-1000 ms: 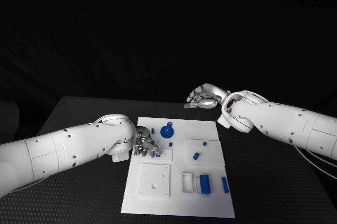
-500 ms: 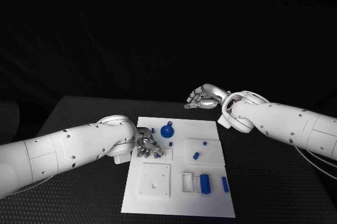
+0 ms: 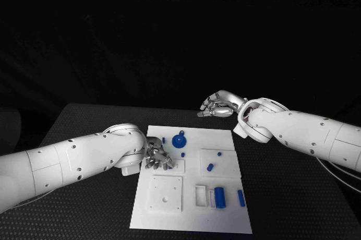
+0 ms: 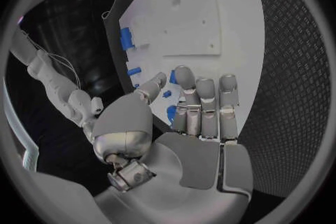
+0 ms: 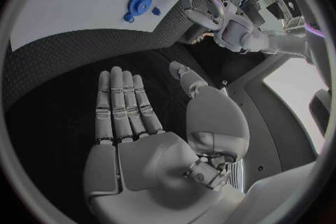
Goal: Assemble the parts on the task board
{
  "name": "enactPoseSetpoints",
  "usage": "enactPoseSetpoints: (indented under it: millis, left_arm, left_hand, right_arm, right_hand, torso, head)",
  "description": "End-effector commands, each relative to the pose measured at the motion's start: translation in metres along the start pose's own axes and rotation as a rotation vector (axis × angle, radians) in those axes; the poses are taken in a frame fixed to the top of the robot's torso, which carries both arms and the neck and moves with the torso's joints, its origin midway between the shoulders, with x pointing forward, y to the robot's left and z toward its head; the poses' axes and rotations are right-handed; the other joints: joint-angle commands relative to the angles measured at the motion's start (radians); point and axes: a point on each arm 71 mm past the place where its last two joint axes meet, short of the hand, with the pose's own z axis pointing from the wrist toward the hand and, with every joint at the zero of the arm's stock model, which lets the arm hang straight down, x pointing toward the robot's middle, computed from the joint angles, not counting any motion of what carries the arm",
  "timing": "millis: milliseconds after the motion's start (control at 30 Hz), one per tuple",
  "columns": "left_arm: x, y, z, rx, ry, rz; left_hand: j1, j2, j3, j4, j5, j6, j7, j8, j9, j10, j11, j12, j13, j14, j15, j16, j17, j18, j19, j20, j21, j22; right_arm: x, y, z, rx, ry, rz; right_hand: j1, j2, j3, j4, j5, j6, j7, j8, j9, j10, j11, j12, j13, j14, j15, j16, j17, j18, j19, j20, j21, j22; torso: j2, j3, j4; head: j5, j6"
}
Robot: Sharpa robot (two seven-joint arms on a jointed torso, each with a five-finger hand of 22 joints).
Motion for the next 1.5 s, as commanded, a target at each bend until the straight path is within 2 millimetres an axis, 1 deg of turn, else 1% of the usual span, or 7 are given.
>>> enactPoseSetpoints:
  millis: [33, 600, 767, 833, 1067, 1400, 1500]
  left_arm:
    - [0.0035, -0.0023, 0.0010, -0.008, 0.016, 0.034]
    - [0.0044, -0.0075, 0.0028, -0.001, 0.012, 0.035]
    - [0.0047, -0.0076, 0.0046, -0.005, 0.014, 0.036]
    - [0.0047, -0.0078, 0.0055, -0.006, 0.013, 0.036]
    - [0.0054, -0.0075, 0.0077, -0.012, 0.013, 0.042]
    - [0.0047, -0.0069, 0.0099, -0.018, 0.011, 0.045]
    - [0.0046, -0.0069, 0.0105, -0.020, 0.011, 0.047]
  left_hand:
    - [-0.007, -0.008, 0.000, 0.008, -0.005, 0.007, -0.001, -0.003, -0.002, 0.002, 0.004, 0.005, -0.001, 0.000, 0.002, 0.000, -0.001, 0.003, 0.002, -0.134, -0.006, 0.013]
    - [-0.017, -0.028, -0.007, 0.037, -0.005, 0.018, -0.004, 0.003, -0.013, 0.009, 0.001, 0.012, 0.001, 0.006, -0.002, 0.007, 0.000, 0.007, 0.007, -0.137, -0.005, 0.015]
    - [-0.008, -0.010, -0.003, 0.042, -0.005, 0.021, -0.006, 0.006, -0.015, 0.011, -0.001, 0.015, 0.002, 0.008, -0.004, 0.009, 0.001, 0.009, 0.010, -0.138, -0.003, 0.016]
    - [0.005, 0.003, -0.002, 0.036, -0.005, 0.022, -0.006, 0.007, -0.017, 0.012, -0.001, 0.016, 0.002, 0.009, -0.005, 0.010, 0.001, 0.009, 0.011, -0.138, -0.001, 0.017]
    - [0.029, 0.033, -0.006, 0.016, -0.005, 0.025, -0.007, 0.012, -0.021, 0.014, -0.002, 0.019, 0.003, 0.010, -0.005, 0.013, 0.002, 0.008, 0.012, -0.138, 0.002, 0.018]
    - [0.043, 0.048, -0.015, -0.003, -0.005, 0.032, -0.009, 0.019, -0.023, 0.016, -0.004, 0.022, 0.004, 0.013, -0.007, 0.016, 0.003, 0.008, 0.013, -0.138, 0.004, 0.018]
    - [0.051, 0.058, -0.016, -0.012, -0.005, 0.034, -0.010, 0.021, -0.024, 0.018, -0.005, 0.024, 0.004, 0.014, -0.008, 0.017, 0.003, 0.008, 0.015, -0.139, 0.006, 0.017]
  right_arm:
    - [0.0013, 0.0005, -0.0003, -0.005, 0.013, 0.000]
    - [0.0019, 0.0011, 0.0000, -0.006, 0.014, 0.001]
    - [0.0018, 0.0009, 0.0000, -0.006, 0.014, 0.001]
    - [0.0020, 0.0011, 0.0001, -0.006, 0.015, 0.001]
    - [0.0026, 0.0013, 0.0006, -0.006, 0.017, 0.001]
    - [0.0028, 0.0013, 0.0004, -0.006, 0.019, 0.002]
    - [0.0026, 0.0011, 0.0003, -0.006, 0.018, 0.001]
  right_hand:
    - [0.000, -0.001, -0.001, 0.004, 0.005, -0.005, 0.001, 0.007, -0.001, 0.003, 0.003, 0.005, -0.002, -0.004, 0.005, 0.004, -0.001, 0.020, 0.001, 0.009, -0.006, 0.002]
    - [0.000, 0.000, -0.001, 0.004, 0.005, -0.005, 0.001, 0.007, -0.002, 0.003, 0.003, 0.005, -0.003, -0.004, 0.005, 0.004, -0.002, 0.020, 0.001, 0.009, -0.007, 0.002]
    - [0.000, 0.000, -0.002, 0.004, 0.004, -0.005, 0.001, 0.007, -0.002, 0.003, 0.003, 0.006, -0.003, -0.004, 0.005, 0.004, -0.002, 0.020, 0.001, 0.010, -0.007, 0.003]
    - [0.000, 0.000, -0.002, 0.004, 0.004, -0.005, 0.001, 0.007, -0.002, 0.003, 0.003, 0.006, -0.004, -0.004, 0.005, 0.004, -0.002, 0.020, 0.001, 0.010, -0.007, 0.003]
    - [0.000, 0.000, -0.002, 0.004, 0.004, -0.005, 0.001, 0.008, -0.002, 0.003, 0.003, 0.006, -0.004, -0.004, 0.005, 0.005, -0.002, 0.021, 0.001, 0.010, -0.007, 0.003]
    - [0.000, 0.001, -0.002, 0.005, 0.004, -0.005, 0.001, 0.008, -0.002, 0.003, 0.003, 0.006, -0.005, -0.004, 0.005, 0.005, -0.002, 0.021, 0.001, 0.010, -0.008, 0.003]
    - [0.000, 0.001, -0.002, 0.005, 0.004, -0.005, 0.001, 0.008, -0.002, 0.003, 0.003, 0.007, -0.005, -0.004, 0.005, 0.005, -0.002, 0.021, 0.001, 0.010, -0.008, 0.003]
  torso:
    - [0.001, -0.0009, 0.0002]
    - [0.000, -0.0002, 0.0006]
    - [0.000, -0.0005, -0.0001]
    - [0.000, -0.0004, 0.0001]
    - [0.001, -0.0007, 0.0002]
    - [0.001, -0.0005, 0.0003]
    - [0.001, -0.0006, 0.0001]
  head:
    - [-0.002, -0.001]
    - [-0.001, -0.001]
    - [-0.001, 0.000]
    - [-0.001, -0.001]
    - [-0.003, -0.002]
    - [-0.005, -0.004]
    - [-0.005, -0.004]
